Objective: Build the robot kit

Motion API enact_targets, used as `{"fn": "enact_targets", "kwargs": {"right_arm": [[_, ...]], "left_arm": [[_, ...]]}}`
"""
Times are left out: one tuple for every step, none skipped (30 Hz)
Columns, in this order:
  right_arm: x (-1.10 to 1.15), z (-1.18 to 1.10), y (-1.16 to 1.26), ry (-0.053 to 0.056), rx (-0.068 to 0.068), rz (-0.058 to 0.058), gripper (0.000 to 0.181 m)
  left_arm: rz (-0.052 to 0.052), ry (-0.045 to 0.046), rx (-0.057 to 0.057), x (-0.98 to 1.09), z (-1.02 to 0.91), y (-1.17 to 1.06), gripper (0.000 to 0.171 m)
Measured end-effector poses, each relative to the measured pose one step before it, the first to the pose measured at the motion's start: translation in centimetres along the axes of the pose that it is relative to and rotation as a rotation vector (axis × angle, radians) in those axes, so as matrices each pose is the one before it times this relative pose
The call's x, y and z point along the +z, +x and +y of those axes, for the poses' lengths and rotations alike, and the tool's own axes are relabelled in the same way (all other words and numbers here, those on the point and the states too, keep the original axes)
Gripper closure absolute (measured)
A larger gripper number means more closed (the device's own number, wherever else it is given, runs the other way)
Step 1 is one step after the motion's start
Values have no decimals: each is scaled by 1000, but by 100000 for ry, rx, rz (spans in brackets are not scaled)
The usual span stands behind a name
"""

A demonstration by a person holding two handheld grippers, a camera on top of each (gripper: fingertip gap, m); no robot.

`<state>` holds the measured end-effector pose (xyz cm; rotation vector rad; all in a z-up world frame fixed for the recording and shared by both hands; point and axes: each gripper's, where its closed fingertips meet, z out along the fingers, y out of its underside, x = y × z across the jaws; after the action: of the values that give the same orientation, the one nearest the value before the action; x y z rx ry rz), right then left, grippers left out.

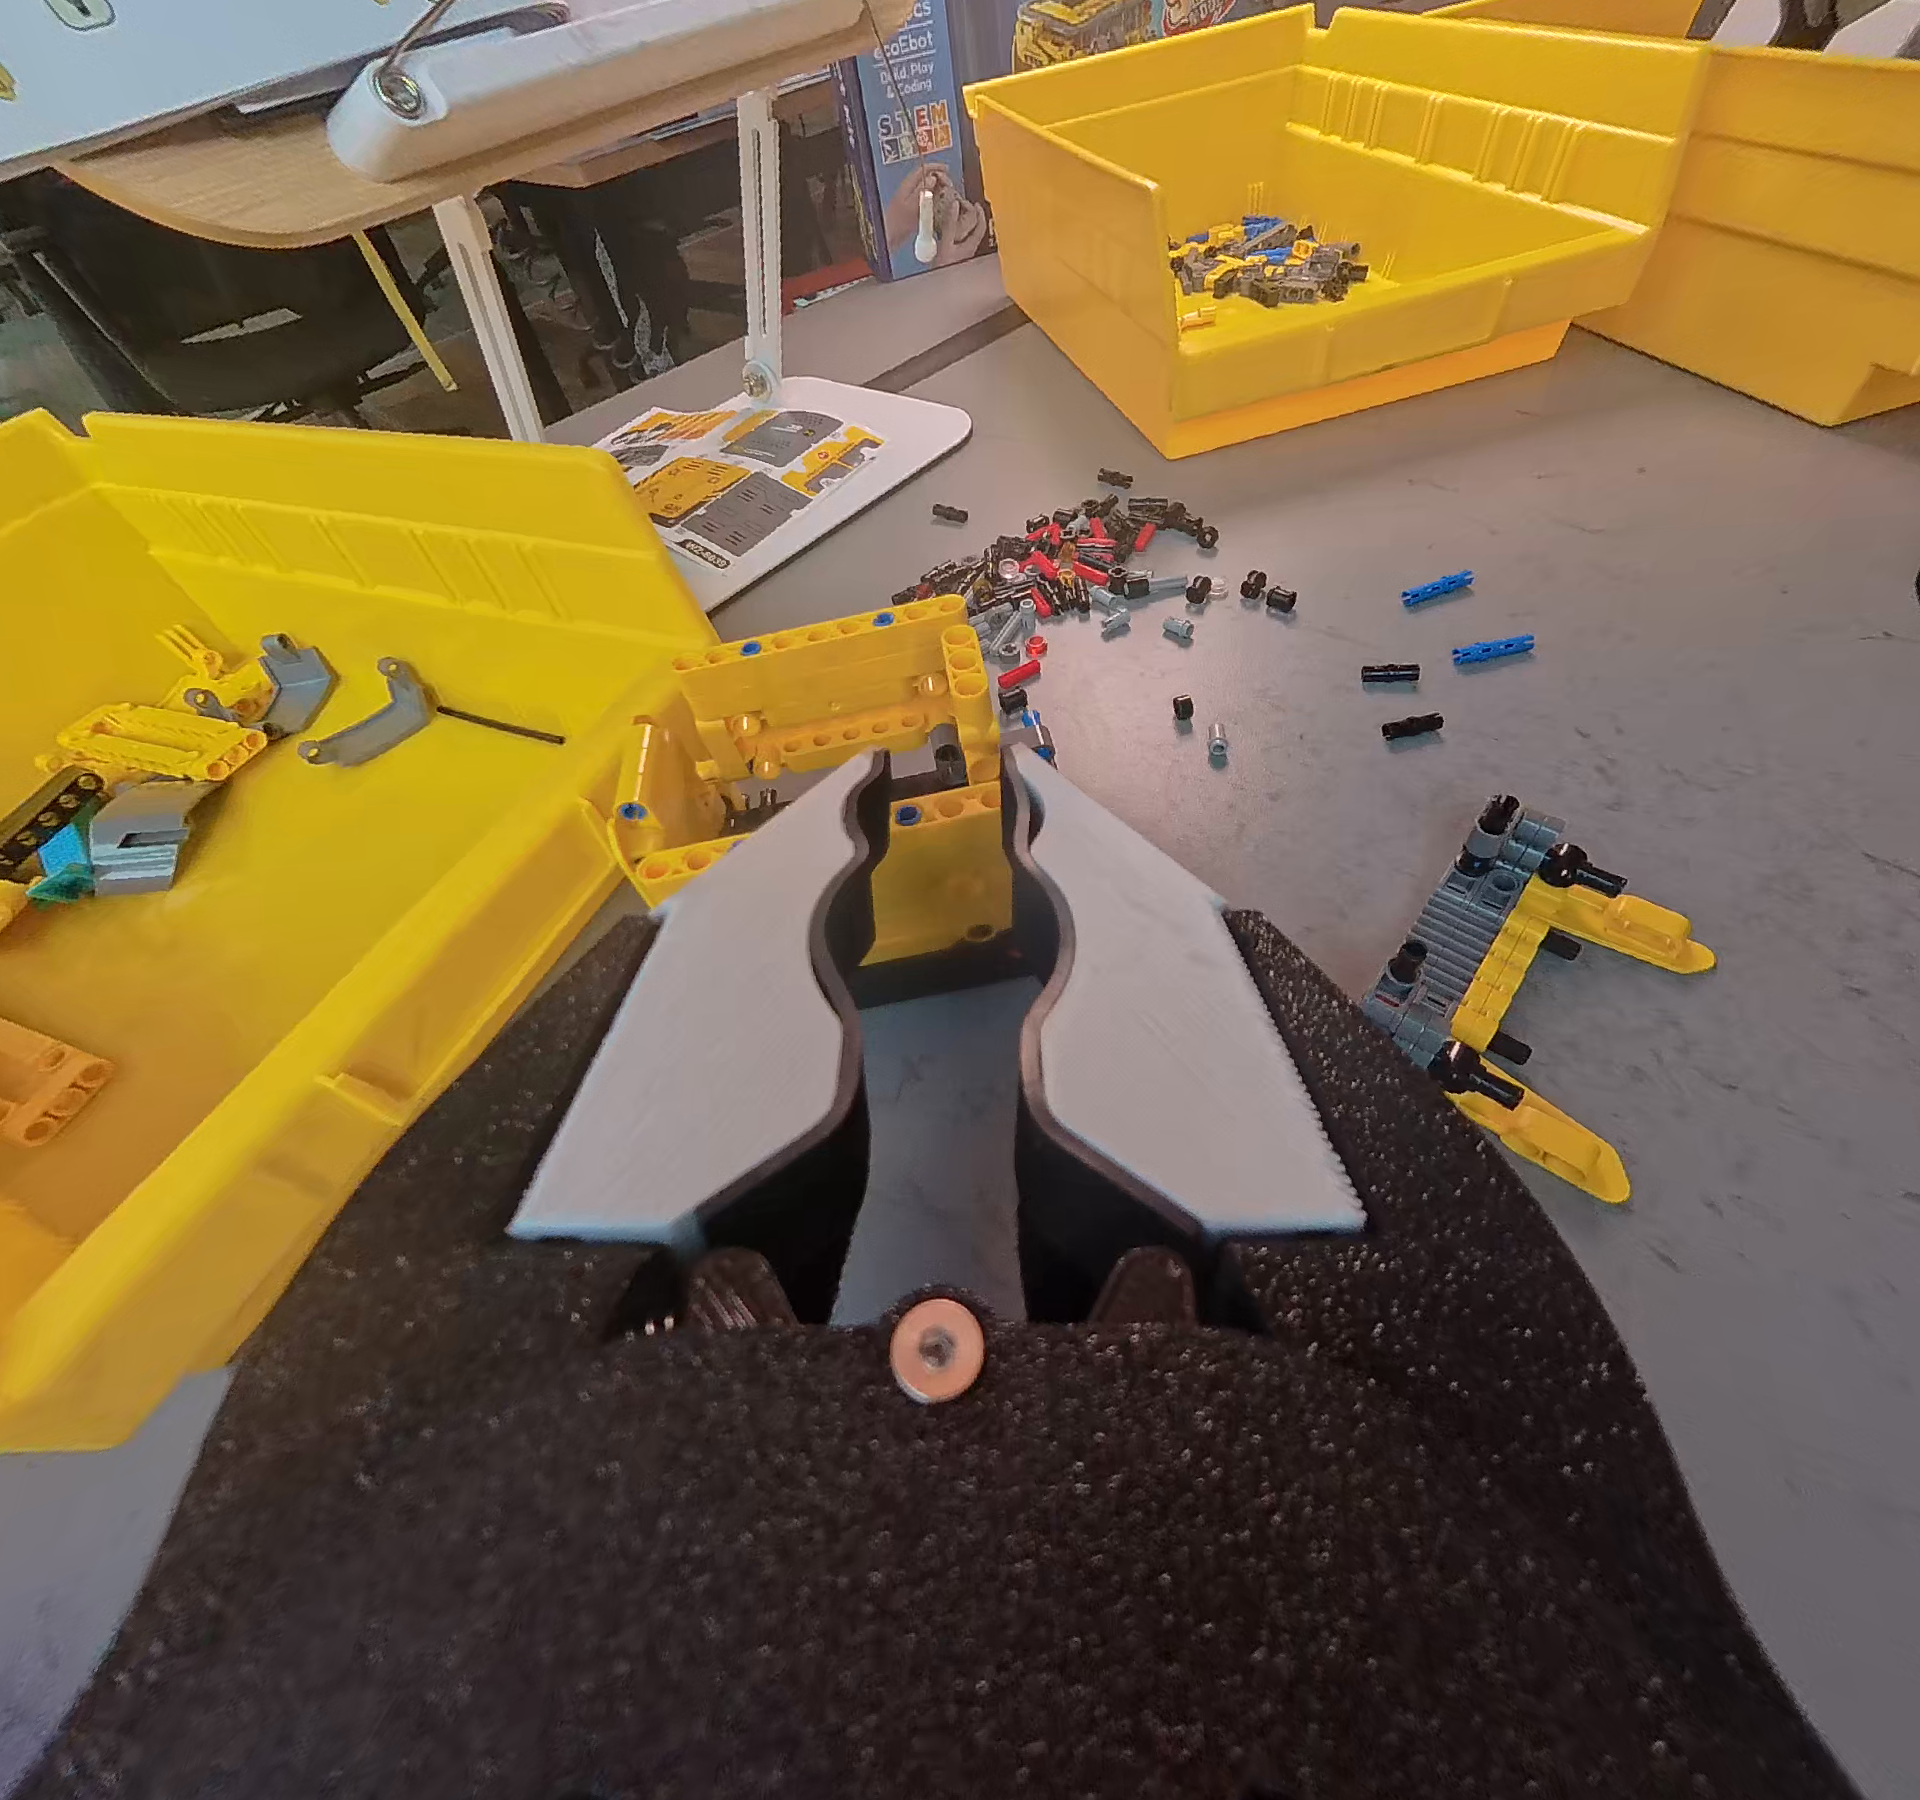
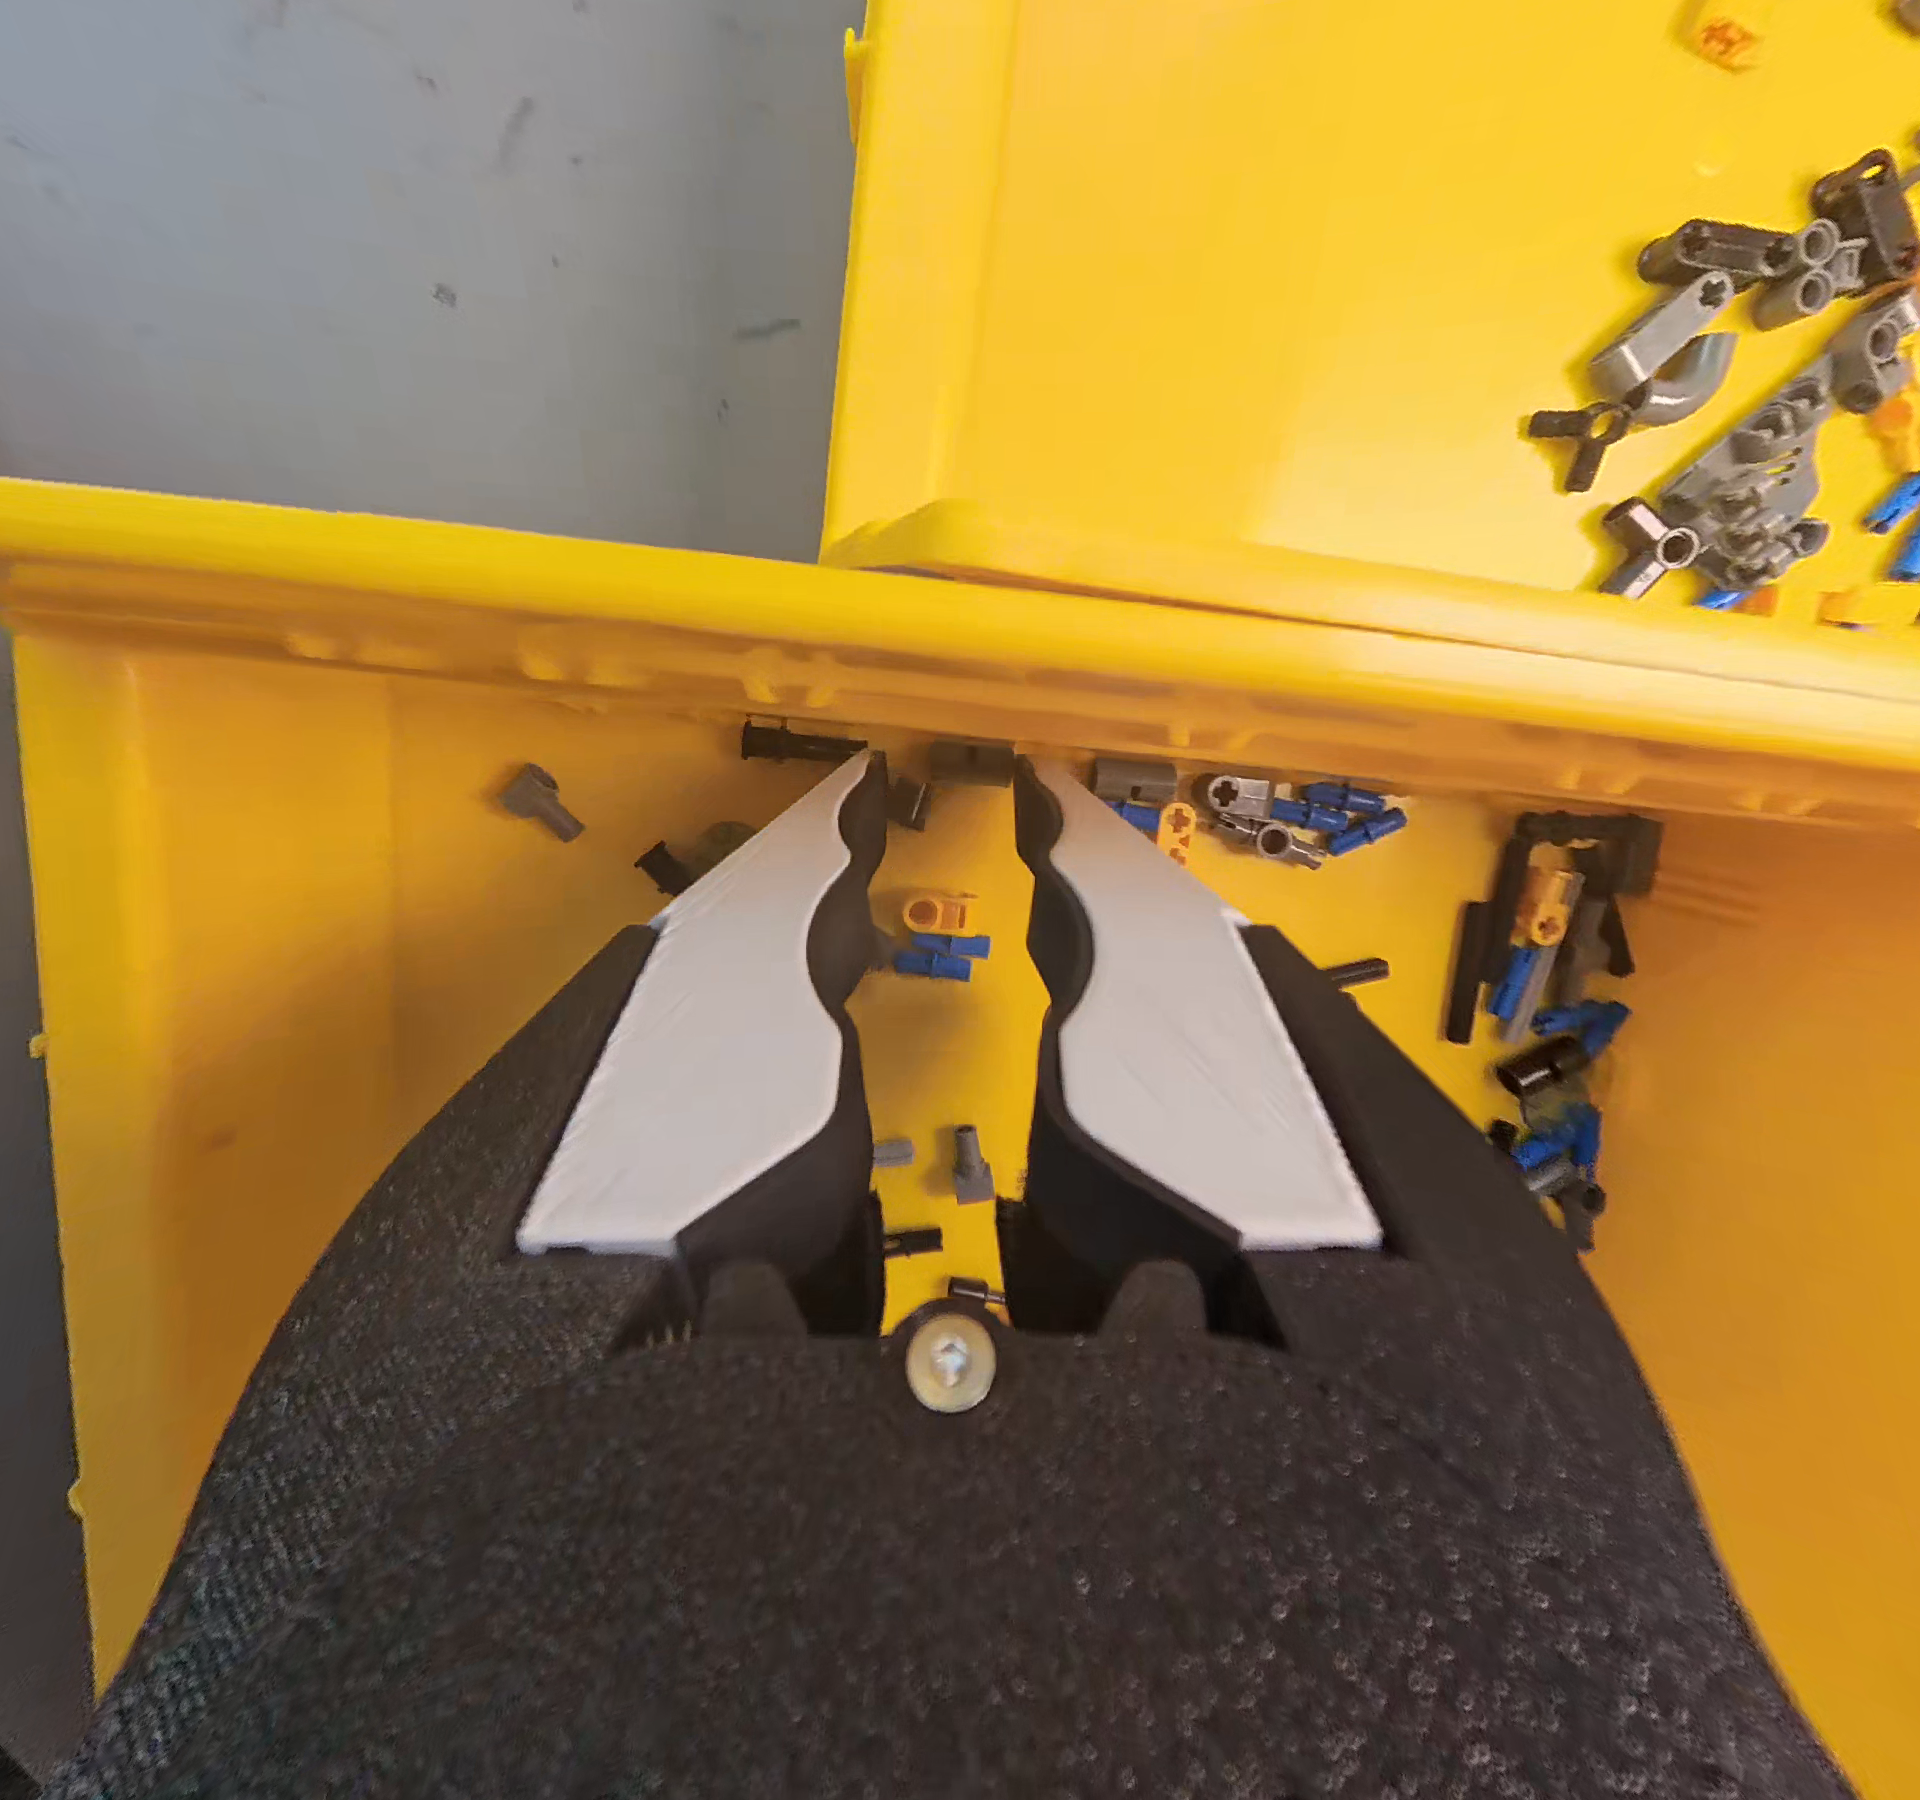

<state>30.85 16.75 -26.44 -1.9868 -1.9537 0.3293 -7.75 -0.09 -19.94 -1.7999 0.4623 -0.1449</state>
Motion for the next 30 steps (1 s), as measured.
{"fn": "enact_targets", "kwargs": {"right_arm": [[149,278,50,-896,452,54,160],[144,436,101,-1856,317,525,164],[-43,-25,-109,1173,987,-1017,166],[-71,222,10,-630,918,-356,166],[-95,293,95,-833,114,397,166],[-141,283,86,-616,114,435,166],[-118,290,88,-483,258,450,166],[-117,256,113,-227,615,498,166],[-84,167,82,306,809,286,166],[-55,78,11,780,794,-91,166],[-48,3,-56,1070,654,-361,166],[-23,-65,-77,1153,529,-467,166],[-7,-65,-10,815,321,28,166],[18,11,25,111,83,286,166],[39,30,38,-199,-129,313,166],[57,-6,-1,54,-93,-21,165],[53,-42,-44,180,29,-342,165],[17,-37,7,59,-77,-107,165],[-4,-12,24,44,-98,-21,165],[10,-38,38,223,85,30,165],[9,-79,31,521,275,-13,164],[51,-99,-8,616,293,-257,164],[56,-180,-15,979,273,-243,164],[81,-233,-45,1162,302,-419,163],[100,-227,-41,1057,288,-307,163],[113,-159,13,500,186,-83,163],[137,-94,-5,133,170,-204,162],[97,-103,-47,326,289,-476,163],[15,-28,13,39,228,-204,163],[4,17,-7,5,343,-248,163]], "left_arm": [[25,12,-26,-2,1,-4,152],[45,6,-52,6,-1,-3,152],[50,12,-64,-3,1,2,152],[42,8,-40,-3,1,0,152],[36,6,-32,9,-3,3,152],[46,-6,-40,-4,3,0,152],[69,-10,-68,5,2,1,152],[75,0,-84,2,3,-6,152],[88,4,-101,6,0,6,152],[99,7,-102,3,1,-1,152],[89,7,-100,3,1,-3,152],[61,18,-67,-5,-10,3,152],[17,28,-15,-1,-2,-6,152],[-27,28,22,-4,-4,8,152],[-24,22,26,-7,-1,-1,152],[17,16,-29,-2,0,-5,152],[20,35,-113,2,-12,-13,152],[46,48,-152,-7,0,-10,152],[78,31,-124,-5,0,1,152],[-4,42,-94,-7,-11,-13,152],[-158,63,-105,-2,-4,-33,152],[103,-3,-120,-1,-7,-1,152],[73,-11,-116,1,4,-4,152],[22,-3,-92,2,3,-13,152],[5,34,-48,-1,-3,-5,152],[-99,102,-46,-20,-15,-22,152],[-172,132,-95,-16,-10,-28,153],[62,112,-126,-14,-17,-7,153],[77,130,-152,-16,-17,-13,153],[83,168,-189,-14,-22,-9,153]]}}
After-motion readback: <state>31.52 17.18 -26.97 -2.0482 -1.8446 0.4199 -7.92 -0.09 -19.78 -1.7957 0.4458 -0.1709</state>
